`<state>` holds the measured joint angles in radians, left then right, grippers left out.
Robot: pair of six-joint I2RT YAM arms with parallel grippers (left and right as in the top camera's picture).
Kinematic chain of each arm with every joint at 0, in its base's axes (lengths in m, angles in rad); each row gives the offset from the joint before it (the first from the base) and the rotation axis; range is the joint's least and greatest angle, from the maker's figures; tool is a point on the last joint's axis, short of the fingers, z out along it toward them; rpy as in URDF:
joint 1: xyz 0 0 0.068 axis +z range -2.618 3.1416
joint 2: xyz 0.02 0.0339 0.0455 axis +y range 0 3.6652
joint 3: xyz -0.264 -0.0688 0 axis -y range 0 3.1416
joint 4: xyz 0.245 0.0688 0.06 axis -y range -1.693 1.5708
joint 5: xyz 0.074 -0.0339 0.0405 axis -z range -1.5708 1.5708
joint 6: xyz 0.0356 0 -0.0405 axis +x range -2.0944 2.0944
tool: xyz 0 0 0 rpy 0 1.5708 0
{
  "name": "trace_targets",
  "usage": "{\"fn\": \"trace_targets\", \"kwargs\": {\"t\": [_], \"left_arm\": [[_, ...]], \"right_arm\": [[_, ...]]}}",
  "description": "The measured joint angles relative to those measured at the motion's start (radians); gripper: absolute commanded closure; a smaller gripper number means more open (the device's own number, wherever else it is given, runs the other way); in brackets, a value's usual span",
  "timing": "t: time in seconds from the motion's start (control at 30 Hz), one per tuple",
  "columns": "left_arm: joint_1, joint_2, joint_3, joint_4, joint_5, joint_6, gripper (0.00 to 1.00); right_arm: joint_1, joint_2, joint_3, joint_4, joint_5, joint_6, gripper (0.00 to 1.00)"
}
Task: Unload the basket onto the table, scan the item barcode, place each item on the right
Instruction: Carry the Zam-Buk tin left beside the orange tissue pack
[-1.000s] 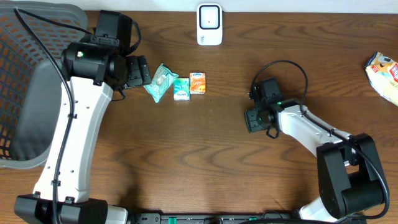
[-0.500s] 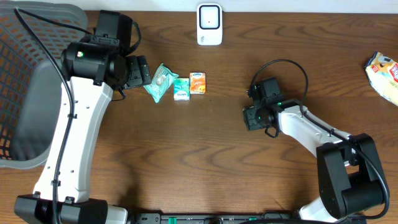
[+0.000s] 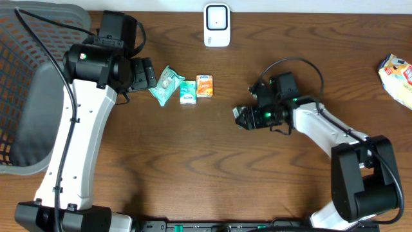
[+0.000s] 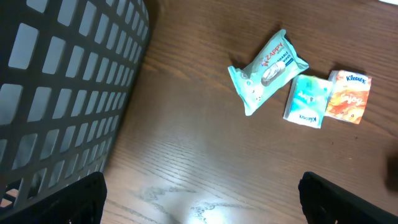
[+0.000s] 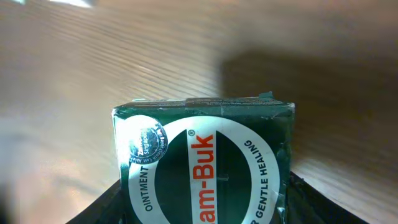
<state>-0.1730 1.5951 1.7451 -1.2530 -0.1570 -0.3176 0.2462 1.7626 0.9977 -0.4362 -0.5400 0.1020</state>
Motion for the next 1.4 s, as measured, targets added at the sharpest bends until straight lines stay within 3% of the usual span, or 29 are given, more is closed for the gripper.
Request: {"fn": "trace_targets", "kwargs": {"t": [0.3,0.53,1.0,1.4], "left_arm": [[0.0,0.0,0.0,0.0,0.0,0.0,0.02],[0.0,0.0,0.0,0.0,0.0,0.0,0.02],[0.0,0.0,0.0,0.0,0.0,0.0,0.02],[0.0,0.0,0.0,0.0,0.0,0.0,0.02]], "right_arm": [[-0.074,0.0,0.043,0.227,-0.415,0.057,0.46],[-0.085,0.0,0.048,0.444,-0.566,0.193,0.46],[-0.018,0.0,0.049,0.712,-0.664,0.433,0.49],[0.01,0.0,0.049,0.732,-0.673,0.476,0.49]]}}
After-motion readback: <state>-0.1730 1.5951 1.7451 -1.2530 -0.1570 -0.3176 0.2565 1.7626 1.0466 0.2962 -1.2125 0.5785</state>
